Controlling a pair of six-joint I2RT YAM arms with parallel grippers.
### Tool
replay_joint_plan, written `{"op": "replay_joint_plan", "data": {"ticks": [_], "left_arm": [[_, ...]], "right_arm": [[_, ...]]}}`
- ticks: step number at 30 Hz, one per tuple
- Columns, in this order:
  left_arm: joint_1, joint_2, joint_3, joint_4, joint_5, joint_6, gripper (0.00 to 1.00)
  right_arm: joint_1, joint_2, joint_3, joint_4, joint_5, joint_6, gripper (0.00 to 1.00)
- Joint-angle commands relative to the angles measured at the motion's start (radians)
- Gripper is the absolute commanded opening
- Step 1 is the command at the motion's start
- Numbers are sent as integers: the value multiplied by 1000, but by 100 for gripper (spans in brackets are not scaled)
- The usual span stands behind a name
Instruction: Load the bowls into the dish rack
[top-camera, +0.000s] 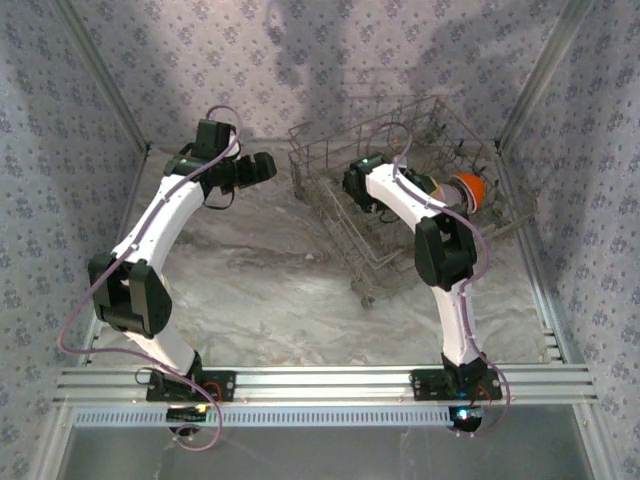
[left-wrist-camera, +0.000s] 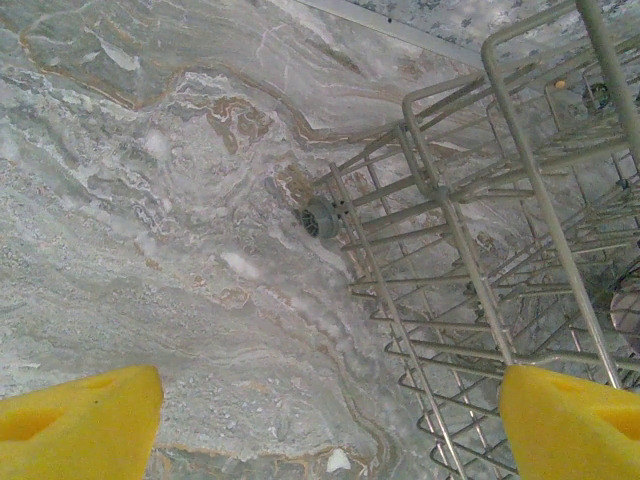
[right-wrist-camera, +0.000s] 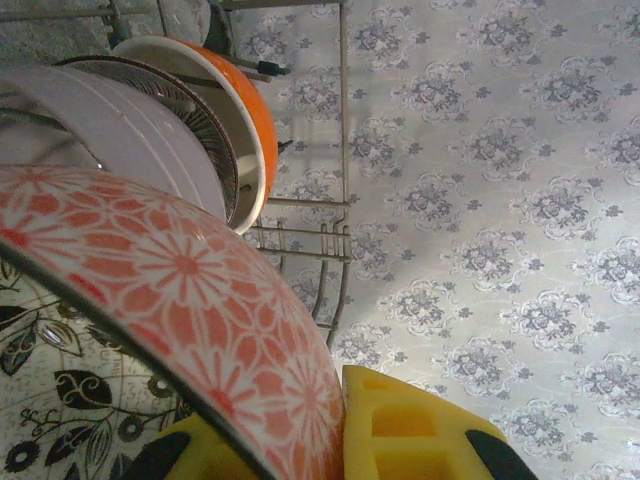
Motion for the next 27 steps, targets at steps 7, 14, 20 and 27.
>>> {"op": "replay_joint_plan", "data": {"ticks": [7, 14, 20, 27], "left_arm": [[7, -60, -27, 15, 9, -3, 87], [7, -64, -28, 16, 11, -5, 87], [6, -63, -28, 16, 11, -8, 87], [8, -64, -27, 15, 16, -11, 88]], "right_arm": [[12, 16, -84, 107, -65, -67, 3], [11, 5, -129, 107, -88, -52, 6], [7, 13, -142, 74, -100, 0, 7], [-2, 10, -156, 116, -123, -20, 10]]}}
